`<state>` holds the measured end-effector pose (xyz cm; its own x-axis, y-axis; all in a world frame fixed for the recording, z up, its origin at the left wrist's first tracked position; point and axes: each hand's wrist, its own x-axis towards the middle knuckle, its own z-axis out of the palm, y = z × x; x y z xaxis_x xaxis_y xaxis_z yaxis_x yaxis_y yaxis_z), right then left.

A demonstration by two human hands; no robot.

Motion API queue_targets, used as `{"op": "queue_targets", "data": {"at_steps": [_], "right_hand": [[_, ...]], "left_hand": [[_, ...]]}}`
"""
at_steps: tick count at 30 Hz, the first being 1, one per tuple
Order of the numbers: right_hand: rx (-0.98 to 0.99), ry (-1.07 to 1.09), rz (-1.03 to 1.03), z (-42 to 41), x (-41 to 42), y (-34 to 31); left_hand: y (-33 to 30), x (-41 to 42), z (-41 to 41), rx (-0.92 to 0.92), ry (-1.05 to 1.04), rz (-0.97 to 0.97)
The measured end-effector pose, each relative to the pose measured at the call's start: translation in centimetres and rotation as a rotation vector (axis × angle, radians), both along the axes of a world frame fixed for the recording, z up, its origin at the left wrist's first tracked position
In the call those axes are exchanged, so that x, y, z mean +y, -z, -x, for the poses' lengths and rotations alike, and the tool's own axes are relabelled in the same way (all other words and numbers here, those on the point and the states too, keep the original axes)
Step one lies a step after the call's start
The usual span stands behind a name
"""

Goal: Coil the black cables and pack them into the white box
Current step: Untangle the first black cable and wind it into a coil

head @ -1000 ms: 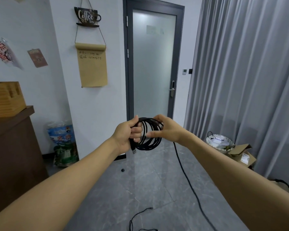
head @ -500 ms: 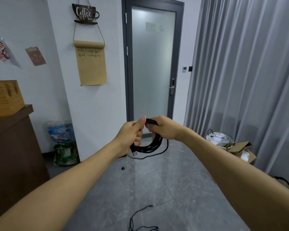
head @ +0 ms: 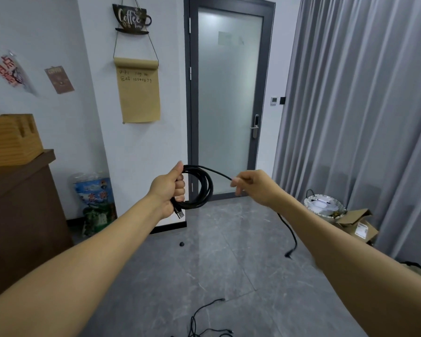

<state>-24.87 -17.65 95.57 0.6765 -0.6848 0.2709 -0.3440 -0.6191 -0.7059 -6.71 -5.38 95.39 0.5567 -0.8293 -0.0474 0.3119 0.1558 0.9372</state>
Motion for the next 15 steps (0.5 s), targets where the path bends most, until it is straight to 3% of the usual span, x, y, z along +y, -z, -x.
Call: {"op": "queue_targets", "data": {"at_steps": [9, 15], "right_hand": [[-0.021, 0.21, 0.031, 0.8, -1.1, 0.5], [0.38, 0.162, 0.531, -1.4, 1.7, 0.7]], "left_hand": [[0.5, 0.5, -2.2, -0.05, -0.303, -0.074], [0.4, -0.2, -1.9, -0.18, -0.355, -0.095]]}}
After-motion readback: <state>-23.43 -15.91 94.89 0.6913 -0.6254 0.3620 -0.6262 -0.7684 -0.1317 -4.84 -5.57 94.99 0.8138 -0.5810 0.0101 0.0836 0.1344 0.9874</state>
